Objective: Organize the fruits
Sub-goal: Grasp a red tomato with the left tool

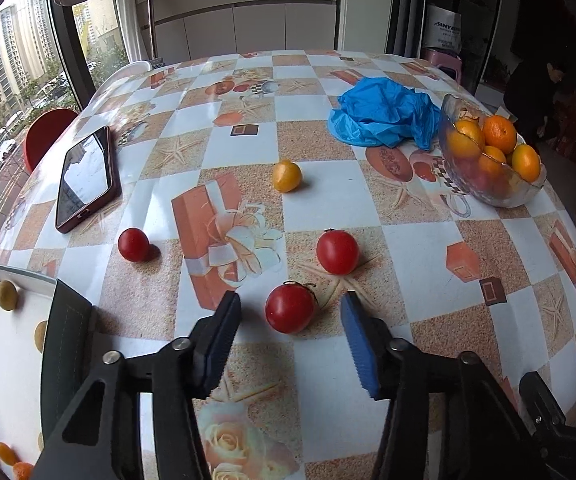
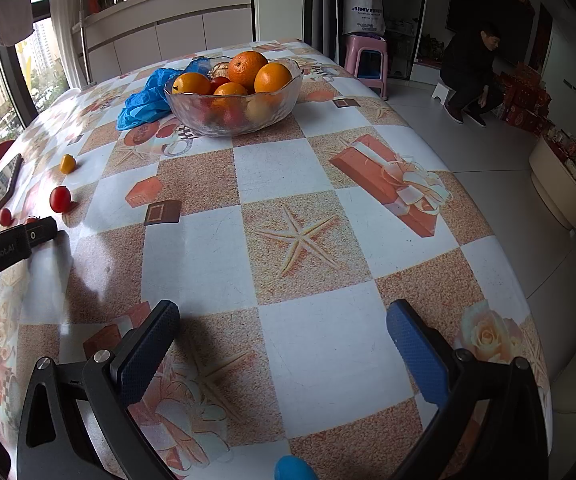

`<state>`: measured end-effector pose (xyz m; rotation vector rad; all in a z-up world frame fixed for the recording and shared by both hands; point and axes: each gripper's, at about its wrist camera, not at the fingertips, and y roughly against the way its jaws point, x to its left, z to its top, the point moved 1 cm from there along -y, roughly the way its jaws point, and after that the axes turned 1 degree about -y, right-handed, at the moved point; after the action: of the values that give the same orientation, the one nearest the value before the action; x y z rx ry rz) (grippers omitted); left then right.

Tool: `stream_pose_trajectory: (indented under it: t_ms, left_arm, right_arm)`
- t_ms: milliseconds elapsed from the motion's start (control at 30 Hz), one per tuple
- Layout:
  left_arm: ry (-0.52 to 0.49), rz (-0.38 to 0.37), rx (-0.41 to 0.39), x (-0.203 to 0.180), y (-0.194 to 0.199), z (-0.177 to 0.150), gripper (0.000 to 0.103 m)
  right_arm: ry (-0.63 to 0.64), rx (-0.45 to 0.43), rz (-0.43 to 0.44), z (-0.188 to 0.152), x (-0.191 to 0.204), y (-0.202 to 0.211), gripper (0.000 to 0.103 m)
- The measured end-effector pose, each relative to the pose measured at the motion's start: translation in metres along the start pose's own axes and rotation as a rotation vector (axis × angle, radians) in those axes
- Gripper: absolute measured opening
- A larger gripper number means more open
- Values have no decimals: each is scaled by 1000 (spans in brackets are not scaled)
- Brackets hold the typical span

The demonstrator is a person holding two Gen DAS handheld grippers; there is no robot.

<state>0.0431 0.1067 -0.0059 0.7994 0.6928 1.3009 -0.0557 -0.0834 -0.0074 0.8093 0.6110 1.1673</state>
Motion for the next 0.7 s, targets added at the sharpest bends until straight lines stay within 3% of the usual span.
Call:
stream_pose_trajectory:
  t_ms: [67, 267, 433, 533, 700]
  left_arm:
    - [-17, -12, -3, -2, 0, 1, 25]
    - [-11, -27, -24, 12, 17, -23, 25]
    - [12, -19, -37, 30, 40, -59, 25]
    - [15, -10, -40, 35, 50, -75, 25]
    - [49, -18, -36, 48, 58, -86, 25]
  right_arm:
    - [1, 0, -2, 0, 0, 0, 103]
    - [1, 40, -1, 5, 5, -1, 103]
    - [130, 66, 138, 18, 59, -8, 103]
    - [204, 60, 205, 30, 100, -12, 98]
    - [265, 52, 270, 53, 151, -24, 79]
